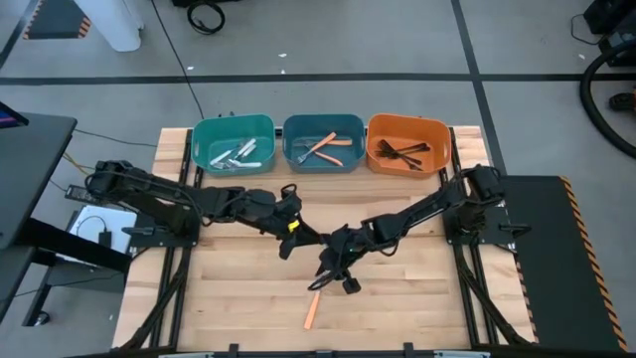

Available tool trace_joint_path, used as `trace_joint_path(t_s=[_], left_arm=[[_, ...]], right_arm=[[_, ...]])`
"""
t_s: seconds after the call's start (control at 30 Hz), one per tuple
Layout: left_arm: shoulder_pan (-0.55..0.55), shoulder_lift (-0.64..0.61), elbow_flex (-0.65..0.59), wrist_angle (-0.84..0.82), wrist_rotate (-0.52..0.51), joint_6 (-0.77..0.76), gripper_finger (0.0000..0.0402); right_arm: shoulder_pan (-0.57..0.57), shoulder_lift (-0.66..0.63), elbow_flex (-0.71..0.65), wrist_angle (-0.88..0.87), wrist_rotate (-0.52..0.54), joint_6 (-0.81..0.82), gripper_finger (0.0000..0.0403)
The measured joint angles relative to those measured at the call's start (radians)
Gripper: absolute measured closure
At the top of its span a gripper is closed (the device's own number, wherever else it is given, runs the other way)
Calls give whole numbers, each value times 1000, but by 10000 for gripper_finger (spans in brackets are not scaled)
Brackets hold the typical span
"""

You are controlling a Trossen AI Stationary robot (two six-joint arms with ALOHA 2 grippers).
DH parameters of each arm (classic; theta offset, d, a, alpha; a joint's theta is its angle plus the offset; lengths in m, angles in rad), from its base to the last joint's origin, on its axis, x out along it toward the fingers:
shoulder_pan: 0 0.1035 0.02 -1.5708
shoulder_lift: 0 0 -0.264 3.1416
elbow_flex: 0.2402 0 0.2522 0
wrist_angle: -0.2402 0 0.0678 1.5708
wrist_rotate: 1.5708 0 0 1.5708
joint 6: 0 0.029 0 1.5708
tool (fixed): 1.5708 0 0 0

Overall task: Sort silverware by color (type)
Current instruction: Put the orange fork into the blue bin

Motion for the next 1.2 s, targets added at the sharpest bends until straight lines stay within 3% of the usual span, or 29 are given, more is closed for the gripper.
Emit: trace_joint_path(t_s=[0.37, 0.6, 0.83, 1.2], left_arm=[[2, 0, 0, -18, 0, 0, 292], [12, 0, 0, -22, 1, -1, 292], [13, 0, 0, -21, -32, -5, 292], [13, 0, 0, -27, -34, -1, 292]], right_arm=[[7, 17, 0, -6, -25, -62, 291], [9, 35, 1, -36, -40, -299, 276], [16, 140, 0, 113, -35, -309, 276], [47, 211, 0, 126, -31, -359, 277]])
